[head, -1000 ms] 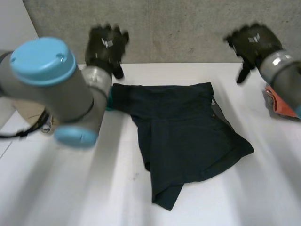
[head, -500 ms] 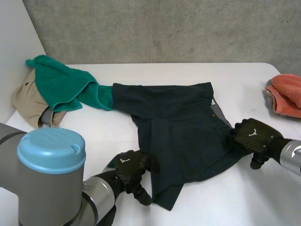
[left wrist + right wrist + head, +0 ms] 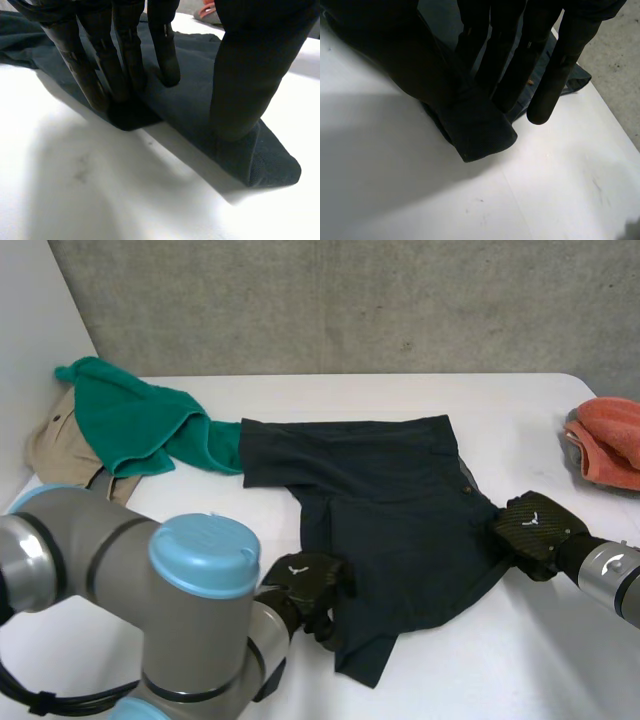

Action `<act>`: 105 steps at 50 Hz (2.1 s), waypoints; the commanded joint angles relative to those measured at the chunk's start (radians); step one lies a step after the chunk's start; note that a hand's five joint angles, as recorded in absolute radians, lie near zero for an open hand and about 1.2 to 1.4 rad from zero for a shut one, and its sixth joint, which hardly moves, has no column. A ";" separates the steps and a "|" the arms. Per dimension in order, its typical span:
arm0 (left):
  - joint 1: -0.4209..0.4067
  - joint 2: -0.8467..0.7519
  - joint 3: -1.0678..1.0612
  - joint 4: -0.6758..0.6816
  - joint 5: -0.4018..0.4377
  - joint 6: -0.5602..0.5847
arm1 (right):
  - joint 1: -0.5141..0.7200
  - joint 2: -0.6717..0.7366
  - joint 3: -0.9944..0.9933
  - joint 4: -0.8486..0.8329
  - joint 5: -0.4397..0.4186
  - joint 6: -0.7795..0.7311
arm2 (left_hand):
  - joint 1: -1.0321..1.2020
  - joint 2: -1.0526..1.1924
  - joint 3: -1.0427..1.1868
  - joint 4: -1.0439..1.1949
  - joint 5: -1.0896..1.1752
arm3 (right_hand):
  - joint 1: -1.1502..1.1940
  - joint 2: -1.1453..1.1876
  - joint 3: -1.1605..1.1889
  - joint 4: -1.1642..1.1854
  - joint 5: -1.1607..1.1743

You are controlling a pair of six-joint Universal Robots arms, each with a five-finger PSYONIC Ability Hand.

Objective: Fold the laundry.

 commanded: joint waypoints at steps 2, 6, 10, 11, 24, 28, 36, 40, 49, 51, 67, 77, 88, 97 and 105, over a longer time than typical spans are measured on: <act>-0.069 -0.034 0.029 -0.004 -0.010 -0.002 | 0.017 -0.002 0.001 -0.013 0.024 0.045 | 0.094 0.101 0.099 0.096 0.097 | 0.320 0.218 0.211 0.201 0.222; -0.080 -0.034 0.034 -0.003 -0.013 0.001 | 0.021 -0.002 0.000 -0.019 0.046 0.049 | 0.103 0.110 0.108 0.105 0.106 | 0.320 0.218 0.211 0.201 0.222; -0.078 -0.048 0.040 0.002 -0.030 0.012 | 0.021 -0.006 -0.002 -0.019 0.072 0.051 | 0.521 0.528 0.526 0.523 0.524 | 0.320 0.218 0.211 0.201 0.222; -0.078 -0.054 0.043 0.003 -0.037 0.015 | 0.021 -0.008 -0.003 -0.019 0.078 0.053 | 0.665 0.672 0.670 0.667 0.668 | 0.320 0.218 0.211 0.201 0.222; 0.012 0.223 0.181 -0.107 -0.177 0.096 | 0.077 -0.380 -0.078 0.117 0.205 0.203 | 0.778 0.785 0.783 0.780 0.781 | 0.320 0.218 0.211 0.201 0.222; 0.058 0.355 0.217 -0.139 -0.172 0.242 | 0.074 -0.505 -0.184 0.294 0.230 0.240 | 0.778 0.785 0.783 0.780 0.781 | 0.320 0.218 0.211 0.201 0.222; 0.064 0.500 0.247 -0.257 -0.165 0.605 | 0.095 -0.542 -0.405 0.665 0.227 0.235 | 0.778 0.785 0.783 0.780 0.781 | 0.320 0.218 0.211 0.201 0.222; 0.064 0.489 0.227 -0.268 -0.160 0.722 | 0.115 -0.505 -0.462 0.713 0.244 0.235 | 0.778 0.785 0.783 0.780 0.781 | 0.320 0.218 0.211 0.201 0.222; 0.067 0.244 0.236 -0.185 -0.160 0.758 | 0.193 -0.243 -0.477 0.705 0.339 0.252 | 0.778 0.785 0.783 0.780 0.781 | 0.320 0.218 0.211 0.201 0.222; 0.069 0.160 0.274 -0.138 -0.162 0.756 | 0.215 -0.182 -0.479 0.673 0.378 0.258 | 0.778 0.785 0.783 0.780 0.781 | 0.320 0.218 0.211 0.201 0.222; 0.083 0.279 0.117 -0.205 -0.162 0.381 | 0.264 -0.118 -0.414 0.498 0.445 0.355 | -0.335 -0.328 -0.330 -0.333 -0.332 | 0.320 0.218 0.211 0.201 0.222; 0.087 0.345 -0.094 -0.320 -0.019 0.297 | 0.252 -0.149 -0.394 0.489 0.446 0.355 | -0.232 -0.225 -0.227 -0.230 -0.229 | 0.320 0.218 0.211 0.201 0.222; 0.106 0.133 -0.089 -0.188 -0.011 0.294 | 0.244 -0.197 -0.341 0.469 0.445 0.355 | -0.039 -0.032 -0.033 -0.037 -0.036 | 0.320 0.218 0.211 0.201 0.222; 0.101 0.047 -0.016 -0.190 -0.059 0.302 | 0.244 -0.235 -0.307 0.452 0.438 0.349 | 0.778 0.785 0.783 0.780 0.781 | 0.320 0.218 0.211 0.201 0.222; 0.078 0.165 -0.029 -0.279 -0.074 0.313 | 0.241 -0.281 -0.264 0.510 0.437 0.243 | 0.778 0.785 0.783 0.780 0.781 | 0.320 0.218 0.211 0.201 0.222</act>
